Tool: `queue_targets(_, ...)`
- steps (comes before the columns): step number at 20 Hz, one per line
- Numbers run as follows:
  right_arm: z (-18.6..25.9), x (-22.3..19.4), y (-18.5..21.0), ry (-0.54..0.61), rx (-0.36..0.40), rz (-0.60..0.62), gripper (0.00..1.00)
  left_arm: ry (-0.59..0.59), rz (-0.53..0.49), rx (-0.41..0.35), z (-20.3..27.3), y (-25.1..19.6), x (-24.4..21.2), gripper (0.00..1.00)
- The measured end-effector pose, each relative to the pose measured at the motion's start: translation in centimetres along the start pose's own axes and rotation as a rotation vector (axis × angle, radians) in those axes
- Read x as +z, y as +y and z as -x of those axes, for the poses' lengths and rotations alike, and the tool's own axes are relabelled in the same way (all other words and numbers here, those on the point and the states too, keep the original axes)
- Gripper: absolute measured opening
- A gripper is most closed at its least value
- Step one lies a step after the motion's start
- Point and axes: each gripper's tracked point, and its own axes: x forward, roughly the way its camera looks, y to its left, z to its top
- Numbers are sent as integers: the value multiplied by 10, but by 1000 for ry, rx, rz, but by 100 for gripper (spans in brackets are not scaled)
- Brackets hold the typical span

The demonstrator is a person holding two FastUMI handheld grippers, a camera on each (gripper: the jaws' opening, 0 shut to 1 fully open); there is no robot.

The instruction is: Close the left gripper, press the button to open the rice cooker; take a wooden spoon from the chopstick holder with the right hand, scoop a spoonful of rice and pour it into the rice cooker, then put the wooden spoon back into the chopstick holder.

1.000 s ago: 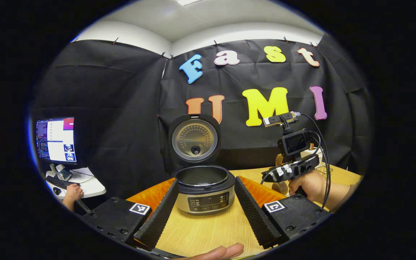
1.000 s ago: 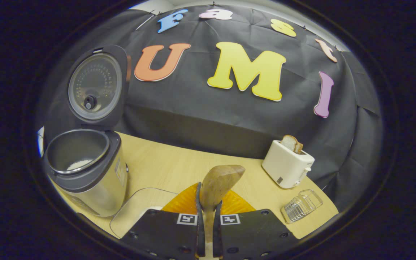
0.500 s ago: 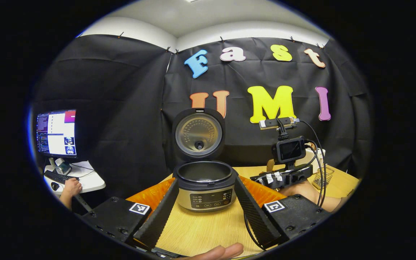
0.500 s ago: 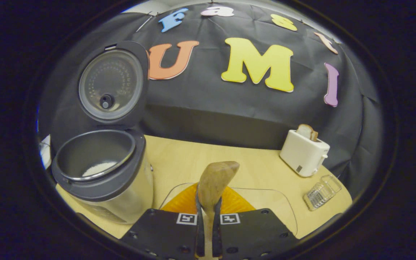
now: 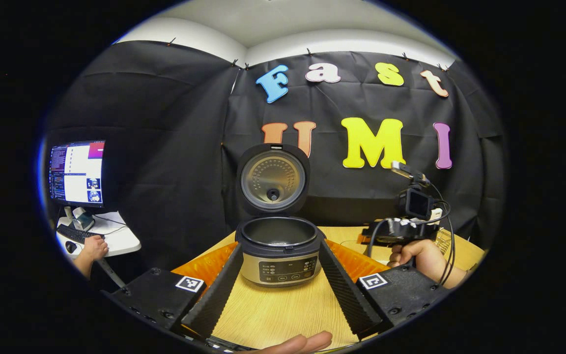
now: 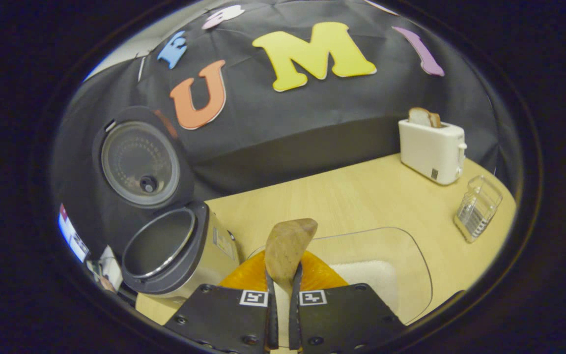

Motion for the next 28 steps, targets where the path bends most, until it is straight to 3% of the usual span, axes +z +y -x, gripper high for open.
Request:
queue_targets(11, -12, -4, -59, 140, 168, -548, 8, 25, -6, 6, -5, 1, -8, 99)
queue_targets(12, -10, -2, -55, 141, 205, -566, 8, 27, -3, 0, -5, -1, -9, 99)
queue_targets(17, -11, -2, -51, 145, 241, -594, 8, 18, -7, -5, -5, -3, -7, 99)
queue_targets(28, -1, 9, -40, 149, 376, -788, 8, 23, 4, 2, -5, 2, -9, 99)
